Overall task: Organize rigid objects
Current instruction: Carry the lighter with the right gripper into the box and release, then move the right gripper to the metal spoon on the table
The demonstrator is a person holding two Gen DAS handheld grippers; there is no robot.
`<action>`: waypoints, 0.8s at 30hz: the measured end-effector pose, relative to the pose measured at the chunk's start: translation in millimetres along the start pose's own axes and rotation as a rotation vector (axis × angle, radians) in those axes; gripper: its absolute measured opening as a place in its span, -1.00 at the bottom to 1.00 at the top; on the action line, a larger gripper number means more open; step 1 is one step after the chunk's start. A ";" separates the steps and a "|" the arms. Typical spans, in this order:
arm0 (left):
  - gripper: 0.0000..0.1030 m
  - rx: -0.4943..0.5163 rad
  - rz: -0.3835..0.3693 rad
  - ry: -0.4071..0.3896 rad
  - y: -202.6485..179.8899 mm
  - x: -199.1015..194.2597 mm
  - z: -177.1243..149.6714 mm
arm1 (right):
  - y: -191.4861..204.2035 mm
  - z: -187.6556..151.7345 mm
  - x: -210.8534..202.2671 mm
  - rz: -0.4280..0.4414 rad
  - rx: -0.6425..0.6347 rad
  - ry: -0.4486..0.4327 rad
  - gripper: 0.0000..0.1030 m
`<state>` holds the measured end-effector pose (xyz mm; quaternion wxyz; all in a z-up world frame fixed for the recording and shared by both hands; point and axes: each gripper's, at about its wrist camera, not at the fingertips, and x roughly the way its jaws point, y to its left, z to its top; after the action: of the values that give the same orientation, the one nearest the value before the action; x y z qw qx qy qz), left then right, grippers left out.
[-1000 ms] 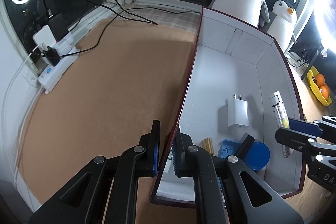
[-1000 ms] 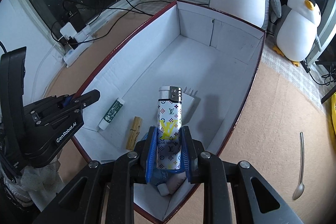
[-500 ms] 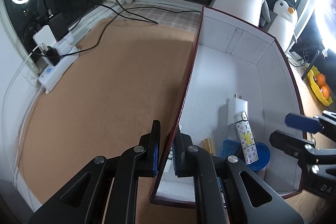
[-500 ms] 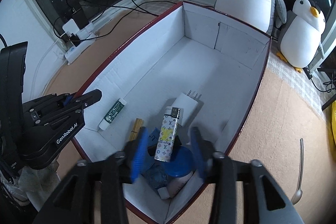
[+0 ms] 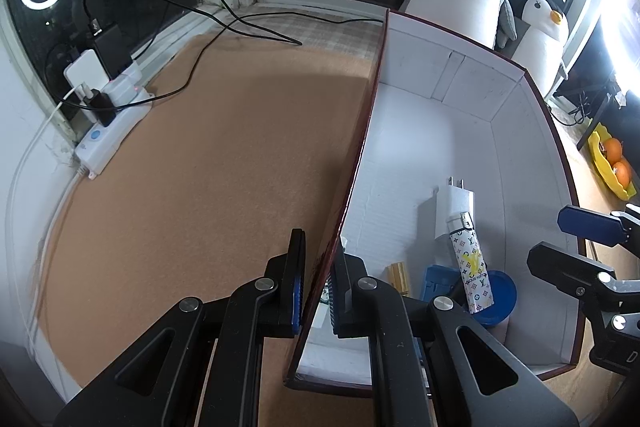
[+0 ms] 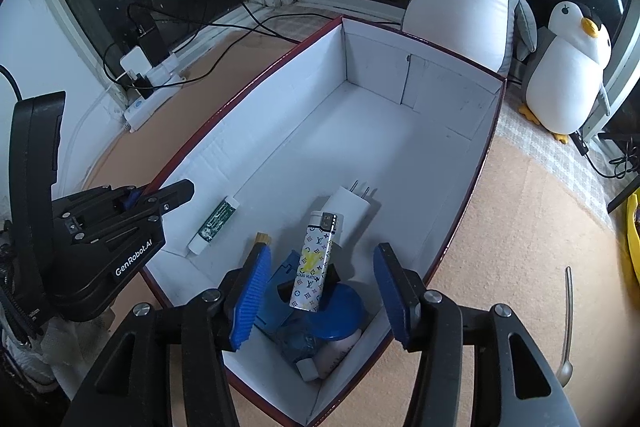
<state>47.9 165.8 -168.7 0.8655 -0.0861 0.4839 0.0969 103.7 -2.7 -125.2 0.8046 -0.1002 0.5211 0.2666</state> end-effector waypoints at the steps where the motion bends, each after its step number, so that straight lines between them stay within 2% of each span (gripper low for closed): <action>1: -0.83 0.001 0.001 0.001 0.6 -0.3 -0.6 | -0.5 -0.3 -1.0 -0.001 -0.001 -0.003 -0.03; 12: -0.83 0.009 0.018 0.011 -2.4 1.0 2.9 | -14.7 -6.7 -21.4 -0.006 0.025 -0.051 -0.02; 24: -0.82 0.025 0.051 0.026 -9.6 2.2 5.8 | -76.7 -36.2 -53.8 -0.015 0.151 -0.098 -0.02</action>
<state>56.2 158.1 -167.1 0.8574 -0.0643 0.4982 0.1117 99.3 -100.3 -102.0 0.8365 -0.0299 0.4987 0.2252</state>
